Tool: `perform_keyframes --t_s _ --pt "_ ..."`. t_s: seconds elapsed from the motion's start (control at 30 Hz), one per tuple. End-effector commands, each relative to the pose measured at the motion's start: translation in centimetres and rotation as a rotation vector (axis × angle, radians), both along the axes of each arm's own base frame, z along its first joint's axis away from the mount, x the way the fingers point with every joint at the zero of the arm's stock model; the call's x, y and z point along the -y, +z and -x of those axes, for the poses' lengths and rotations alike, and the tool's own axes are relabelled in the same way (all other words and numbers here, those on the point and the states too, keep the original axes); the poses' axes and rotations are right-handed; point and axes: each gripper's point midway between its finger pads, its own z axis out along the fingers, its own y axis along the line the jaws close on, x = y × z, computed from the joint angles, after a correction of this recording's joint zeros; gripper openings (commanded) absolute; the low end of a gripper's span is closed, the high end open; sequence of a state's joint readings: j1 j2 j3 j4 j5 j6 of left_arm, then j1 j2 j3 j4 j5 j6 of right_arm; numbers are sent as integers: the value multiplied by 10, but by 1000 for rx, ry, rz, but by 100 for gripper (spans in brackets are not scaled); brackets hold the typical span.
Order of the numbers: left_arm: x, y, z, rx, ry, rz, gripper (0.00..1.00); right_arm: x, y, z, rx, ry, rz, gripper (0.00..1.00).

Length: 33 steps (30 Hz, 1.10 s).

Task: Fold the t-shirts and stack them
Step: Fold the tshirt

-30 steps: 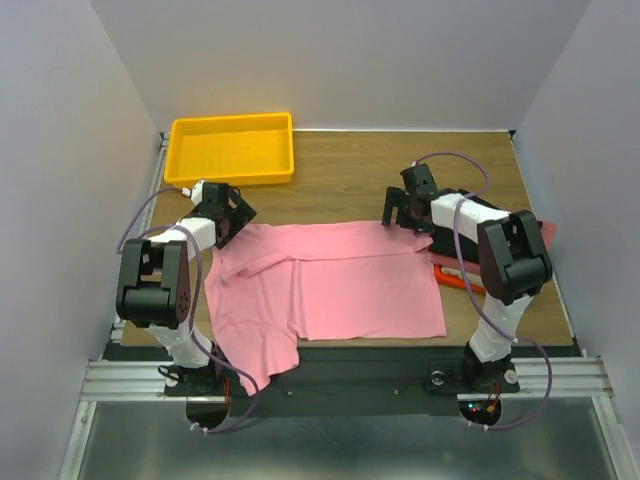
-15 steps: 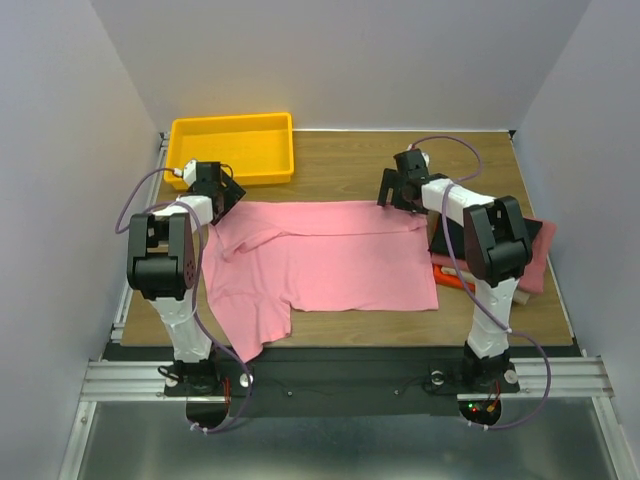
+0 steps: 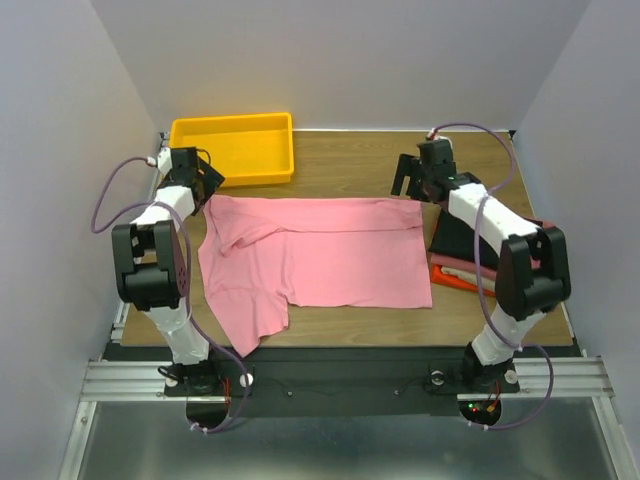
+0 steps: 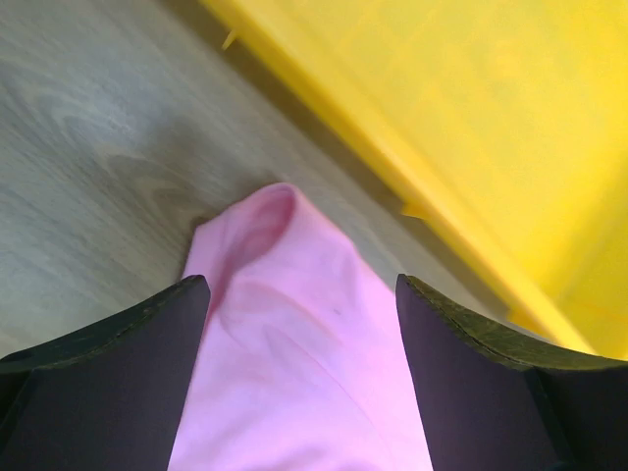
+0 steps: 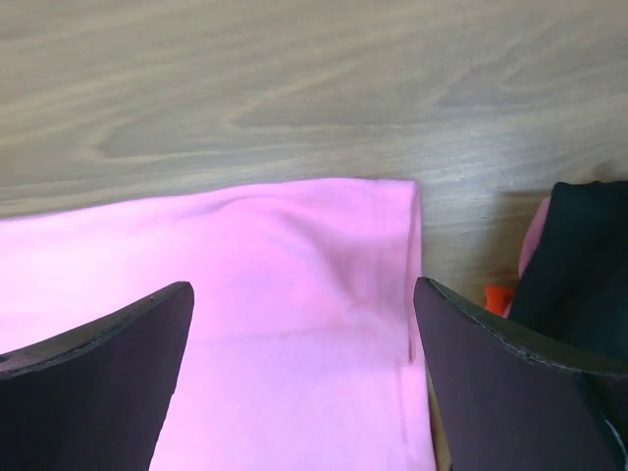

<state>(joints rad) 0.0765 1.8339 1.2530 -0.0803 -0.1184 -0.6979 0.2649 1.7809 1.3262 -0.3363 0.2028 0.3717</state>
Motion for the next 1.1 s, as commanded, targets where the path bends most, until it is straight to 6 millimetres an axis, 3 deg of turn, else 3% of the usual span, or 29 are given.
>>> perform_keyframes --t_s 0.0,0.03,0.07,0.13,0.17,0.2,0.27,0.3,0.33,0.4,0.43,0.57,0.63,0.7,0.77,0.83,0.97,1.07 --pt "11 104 20 192 -60 -13 89 -30 52 17 97 156 -148 100" --pt "16 105 29 196 -79 0 89 -37 52 22 90 187 -175 100" --pt "24 85 47 153 -100 20 99 -41 47 29 74 208 -195 100" --pt "42 90 72 176 -150 67 98 -50 40 36 50 240 -227 100" --pt "54 65 92 127 -176 88 98 -52 32 36 32 246 -230 100" --pt "59 73 104 161 -170 96 99 -53 28 34 26 248 -231 100" --pt "80 58 126 151 -200 116 99 -51 21 29 16 232 -212 100" --pt "89 37 143 117 -222 128 99 -46 10 21 2 196 -186 100" --pt "112 42 156 140 -281 147 99 -43 4 17 -7 170 -178 100" --pt "129 22 181 91 -334 159 99 -41 -7 10 -25 142 -166 100" --pt "138 17 196 78 -363 162 98 -41 -23 10 -59 132 -163 100" --pt "138 0 240 -33 -386 123 99 -31 -55 10 -121 44 -140 100" --pt "137 4 252 -24 -374 127 99 -33 -65 14 -148 50 -142 100" --pt "155 6 264 -15 -435 177 99 -31 -68 15 -154 43 -139 100" --pt "165 10 274 -14 -486 230 99 -28 -67 17 -151 29 -133 100" --pt "161 8 282 -56 -464 226 99 -29 -52 18 -120 39 -145 100" --pt "144 18 264 -20 -353 148 99 -36 -13 24 -42 113 -169 100" --pt "134 51 236 74 -289 73 99 -42 14 42 12 169 -190 100"
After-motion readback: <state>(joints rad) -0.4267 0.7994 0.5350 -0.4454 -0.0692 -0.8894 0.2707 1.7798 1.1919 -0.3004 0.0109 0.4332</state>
